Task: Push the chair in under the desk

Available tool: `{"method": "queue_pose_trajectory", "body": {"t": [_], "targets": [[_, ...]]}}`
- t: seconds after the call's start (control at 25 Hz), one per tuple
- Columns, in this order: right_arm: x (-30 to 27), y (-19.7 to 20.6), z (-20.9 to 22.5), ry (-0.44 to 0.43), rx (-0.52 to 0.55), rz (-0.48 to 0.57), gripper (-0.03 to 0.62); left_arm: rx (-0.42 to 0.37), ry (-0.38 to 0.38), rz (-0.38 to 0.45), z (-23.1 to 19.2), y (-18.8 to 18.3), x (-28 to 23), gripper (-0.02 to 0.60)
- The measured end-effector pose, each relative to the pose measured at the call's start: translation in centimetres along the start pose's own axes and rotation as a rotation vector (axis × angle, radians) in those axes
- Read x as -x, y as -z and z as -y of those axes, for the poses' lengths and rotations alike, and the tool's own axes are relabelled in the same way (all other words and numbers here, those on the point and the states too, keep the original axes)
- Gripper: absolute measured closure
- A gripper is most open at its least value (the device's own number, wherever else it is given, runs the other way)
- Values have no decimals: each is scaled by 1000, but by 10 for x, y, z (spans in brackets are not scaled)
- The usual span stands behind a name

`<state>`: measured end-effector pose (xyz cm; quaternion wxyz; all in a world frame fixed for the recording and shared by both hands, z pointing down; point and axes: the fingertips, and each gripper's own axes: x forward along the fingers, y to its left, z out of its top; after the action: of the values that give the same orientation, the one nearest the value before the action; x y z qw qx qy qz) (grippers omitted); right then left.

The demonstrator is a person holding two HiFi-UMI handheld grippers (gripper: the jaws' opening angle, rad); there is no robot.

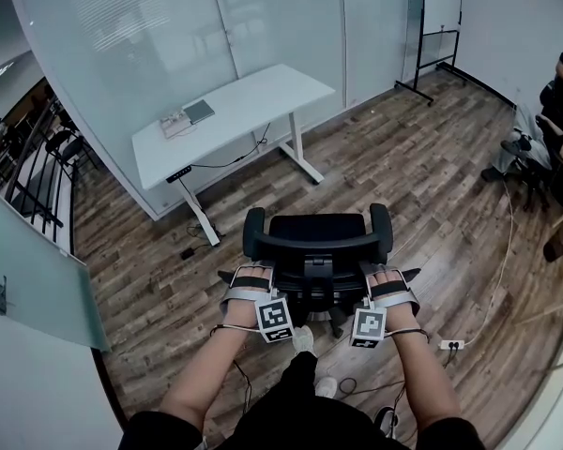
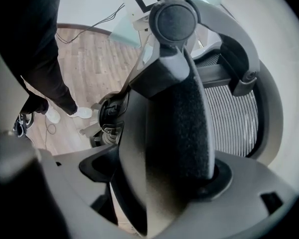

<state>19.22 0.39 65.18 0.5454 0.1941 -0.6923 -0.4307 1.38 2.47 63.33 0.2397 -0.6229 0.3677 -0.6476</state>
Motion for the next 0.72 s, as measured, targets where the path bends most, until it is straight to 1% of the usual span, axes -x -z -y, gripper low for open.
{"method": "queue_pose_trajectory", "body": {"t": [0.08, 0.16, 0.24, 0.36, 0.6, 0.72], "targets": [[-6, 0, 6, 12, 1, 3, 168, 0, 7, -5, -3, 2, -4, 236], [-10, 3, 14, 21, -2, 1, 174, 1, 32, -4, -4, 0, -7, 234], [-14, 9, 22, 32, -4, -1, 194, 5, 57, -1, -5, -4, -10, 210], [-24, 11, 29, 38, -9, 6, 209, 7, 42, -8, -10, -5, -16, 204], [-50, 8, 41, 11, 1, 23, 209, 13, 16, -28, -29, 6, -35, 205], [-63, 8, 50, -3, 4, 17, 201, 22, 23, -29, -40, 10, -49, 204]]}}
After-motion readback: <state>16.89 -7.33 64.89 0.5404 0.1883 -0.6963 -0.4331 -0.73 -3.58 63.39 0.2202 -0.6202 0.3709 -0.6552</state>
